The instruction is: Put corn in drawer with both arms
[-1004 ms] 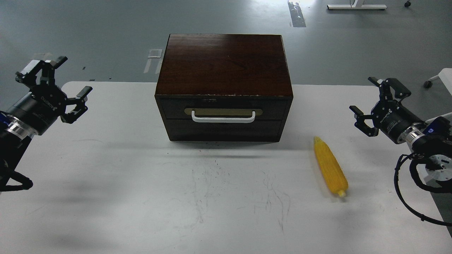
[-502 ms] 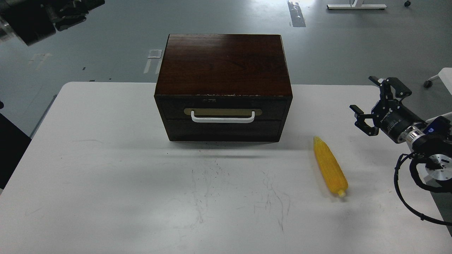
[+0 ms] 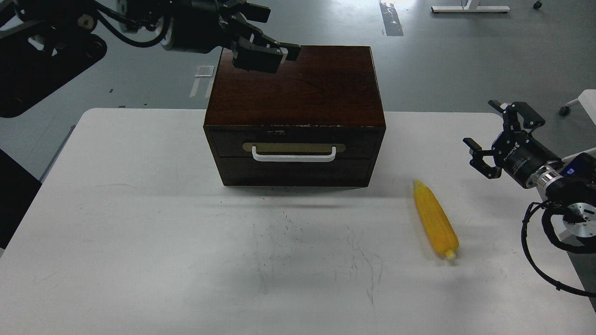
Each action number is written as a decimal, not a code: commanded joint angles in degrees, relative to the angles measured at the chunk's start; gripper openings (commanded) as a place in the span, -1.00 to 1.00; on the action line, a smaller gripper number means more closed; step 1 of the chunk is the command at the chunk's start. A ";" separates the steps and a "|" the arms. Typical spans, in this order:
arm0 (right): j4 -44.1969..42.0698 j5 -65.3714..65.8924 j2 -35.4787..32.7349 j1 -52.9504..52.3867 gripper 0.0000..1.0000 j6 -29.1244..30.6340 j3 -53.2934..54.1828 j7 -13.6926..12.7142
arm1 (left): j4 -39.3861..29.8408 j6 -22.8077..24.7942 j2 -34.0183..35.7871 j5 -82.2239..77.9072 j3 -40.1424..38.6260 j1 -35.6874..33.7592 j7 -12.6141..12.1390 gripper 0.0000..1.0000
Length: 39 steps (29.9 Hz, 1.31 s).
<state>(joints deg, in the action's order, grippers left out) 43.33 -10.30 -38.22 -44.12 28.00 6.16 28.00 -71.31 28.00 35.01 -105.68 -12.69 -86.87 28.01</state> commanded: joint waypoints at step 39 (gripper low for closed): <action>0.53 0.02 -2.03 0.52 1.00 0.00 0.43 0.00 | 2.75 0.00 -25.61 -16.93 36.33 -12.63 -0.01 0.98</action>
<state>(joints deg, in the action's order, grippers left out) 43.87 -10.28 -40.33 -43.66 28.00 6.51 28.00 -69.26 28.00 9.30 -122.61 23.59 -100.36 28.00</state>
